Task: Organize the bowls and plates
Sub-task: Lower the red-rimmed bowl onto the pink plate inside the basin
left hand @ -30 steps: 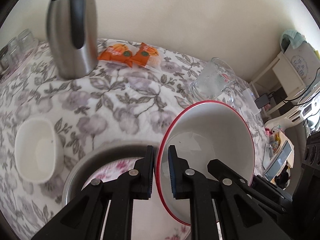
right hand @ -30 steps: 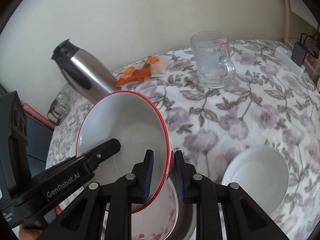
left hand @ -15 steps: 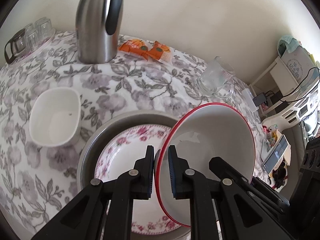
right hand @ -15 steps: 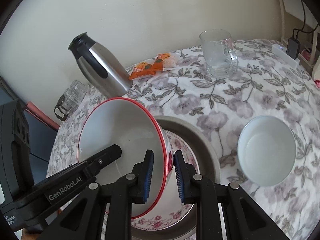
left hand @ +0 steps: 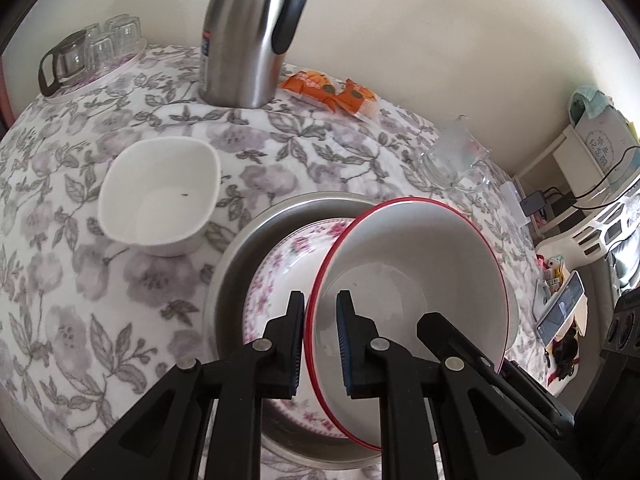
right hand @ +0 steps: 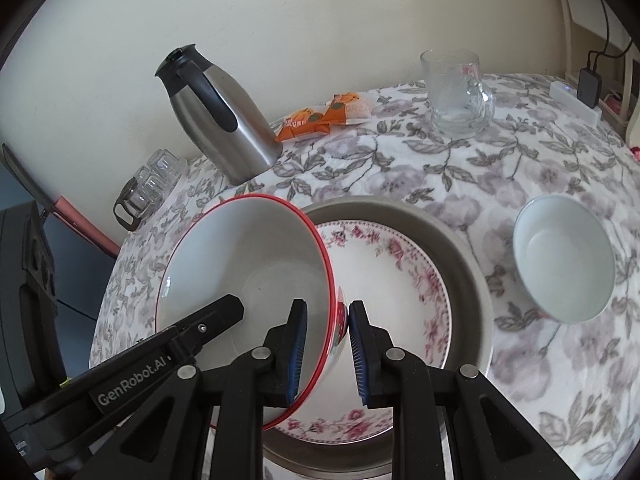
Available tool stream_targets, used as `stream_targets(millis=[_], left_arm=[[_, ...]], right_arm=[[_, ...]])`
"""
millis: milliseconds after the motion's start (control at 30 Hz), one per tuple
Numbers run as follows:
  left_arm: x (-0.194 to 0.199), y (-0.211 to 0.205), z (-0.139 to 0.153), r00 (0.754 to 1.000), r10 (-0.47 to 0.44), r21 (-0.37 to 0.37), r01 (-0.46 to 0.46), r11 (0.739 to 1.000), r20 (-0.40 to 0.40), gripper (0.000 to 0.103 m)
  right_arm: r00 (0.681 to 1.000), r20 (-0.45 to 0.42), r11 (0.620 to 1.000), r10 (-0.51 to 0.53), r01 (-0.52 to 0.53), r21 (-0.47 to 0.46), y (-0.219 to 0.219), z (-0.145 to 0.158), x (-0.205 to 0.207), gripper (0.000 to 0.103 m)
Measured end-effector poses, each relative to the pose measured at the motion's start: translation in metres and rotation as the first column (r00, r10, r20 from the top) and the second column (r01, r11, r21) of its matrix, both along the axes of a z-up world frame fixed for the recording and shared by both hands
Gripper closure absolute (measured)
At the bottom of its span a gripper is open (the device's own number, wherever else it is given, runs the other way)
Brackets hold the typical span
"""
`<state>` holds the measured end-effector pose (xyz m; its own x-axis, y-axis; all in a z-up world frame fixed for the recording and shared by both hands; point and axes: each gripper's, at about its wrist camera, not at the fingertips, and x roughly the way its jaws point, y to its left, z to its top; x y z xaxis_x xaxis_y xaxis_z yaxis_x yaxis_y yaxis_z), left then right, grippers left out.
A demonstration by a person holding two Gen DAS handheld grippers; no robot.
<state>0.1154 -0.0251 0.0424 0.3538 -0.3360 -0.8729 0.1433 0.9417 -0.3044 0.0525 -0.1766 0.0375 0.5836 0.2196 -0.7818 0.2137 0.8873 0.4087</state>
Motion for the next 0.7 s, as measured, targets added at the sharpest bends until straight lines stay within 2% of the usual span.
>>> stream_targets(millis=[133, 700], left_arm=[[0.001, 0.007, -0.002, 1.0, 0.007, -0.022, -0.008, 1.0, -0.011, 0.088], [0.008, 0.012, -0.02, 0.999, 0.007, -0.014, -0.007, 1.0, -0.048, 0.088]], right_arm=[[1.0, -0.004, 0.999, -0.023, 0.023, 0.033, 0.0, -0.007, -0.003, 0.08], [0.998, -0.064, 0.999, -0.023, 0.026, 0.034, 0.006, -0.031, 0.008, 0.08]])
